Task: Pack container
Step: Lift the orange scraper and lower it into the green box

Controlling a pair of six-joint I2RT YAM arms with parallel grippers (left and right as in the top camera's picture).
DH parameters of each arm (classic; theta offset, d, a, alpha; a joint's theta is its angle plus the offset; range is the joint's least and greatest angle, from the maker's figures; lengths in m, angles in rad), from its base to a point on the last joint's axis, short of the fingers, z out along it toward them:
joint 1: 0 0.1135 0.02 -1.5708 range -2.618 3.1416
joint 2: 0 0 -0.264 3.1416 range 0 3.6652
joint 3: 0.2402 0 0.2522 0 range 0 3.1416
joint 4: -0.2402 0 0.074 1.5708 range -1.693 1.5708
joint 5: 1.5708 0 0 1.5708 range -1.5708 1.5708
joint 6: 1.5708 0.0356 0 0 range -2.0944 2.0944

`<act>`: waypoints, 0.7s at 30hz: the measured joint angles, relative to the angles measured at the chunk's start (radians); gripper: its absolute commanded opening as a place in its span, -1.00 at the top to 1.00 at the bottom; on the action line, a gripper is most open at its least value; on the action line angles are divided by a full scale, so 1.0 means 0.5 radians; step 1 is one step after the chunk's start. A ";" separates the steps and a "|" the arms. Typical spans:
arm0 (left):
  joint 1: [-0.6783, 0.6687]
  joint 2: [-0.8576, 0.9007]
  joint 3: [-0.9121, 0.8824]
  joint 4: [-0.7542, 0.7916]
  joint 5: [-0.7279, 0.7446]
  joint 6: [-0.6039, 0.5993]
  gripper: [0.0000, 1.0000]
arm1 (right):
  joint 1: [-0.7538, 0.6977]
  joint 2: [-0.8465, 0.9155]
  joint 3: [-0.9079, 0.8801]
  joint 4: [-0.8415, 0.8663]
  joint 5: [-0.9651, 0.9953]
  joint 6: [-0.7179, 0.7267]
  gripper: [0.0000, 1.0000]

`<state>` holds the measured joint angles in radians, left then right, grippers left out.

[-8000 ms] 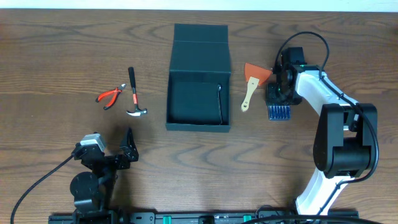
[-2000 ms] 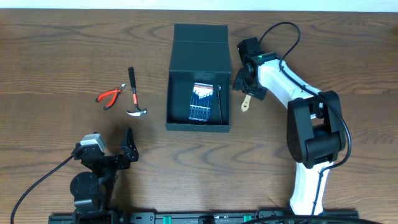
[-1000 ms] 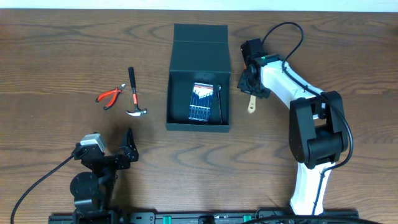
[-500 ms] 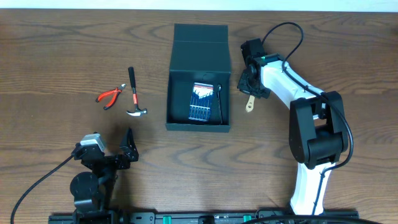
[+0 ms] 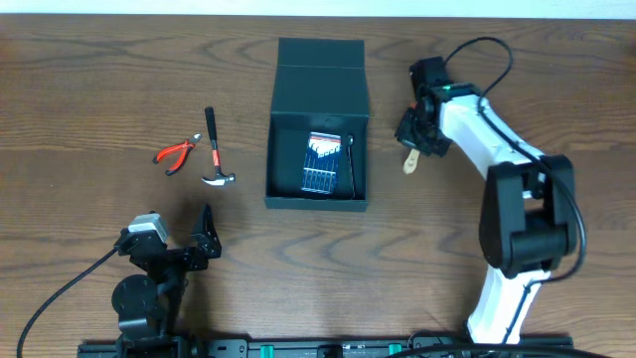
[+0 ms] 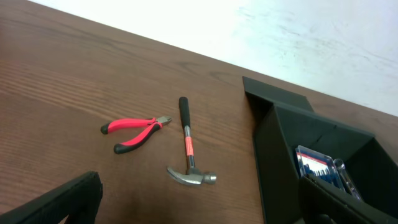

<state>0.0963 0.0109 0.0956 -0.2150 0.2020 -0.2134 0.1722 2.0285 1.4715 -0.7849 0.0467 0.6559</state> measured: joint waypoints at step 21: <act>0.000 0.000 0.000 0.000 0.000 -0.001 -0.97 | 0.225 -0.935 -0.002 0.099 -0.290 -0.468 0.97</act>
<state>0.0963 0.0109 0.0956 -0.2150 0.2020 -0.2138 0.2848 1.5608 1.4704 -0.7353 -0.0982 0.4217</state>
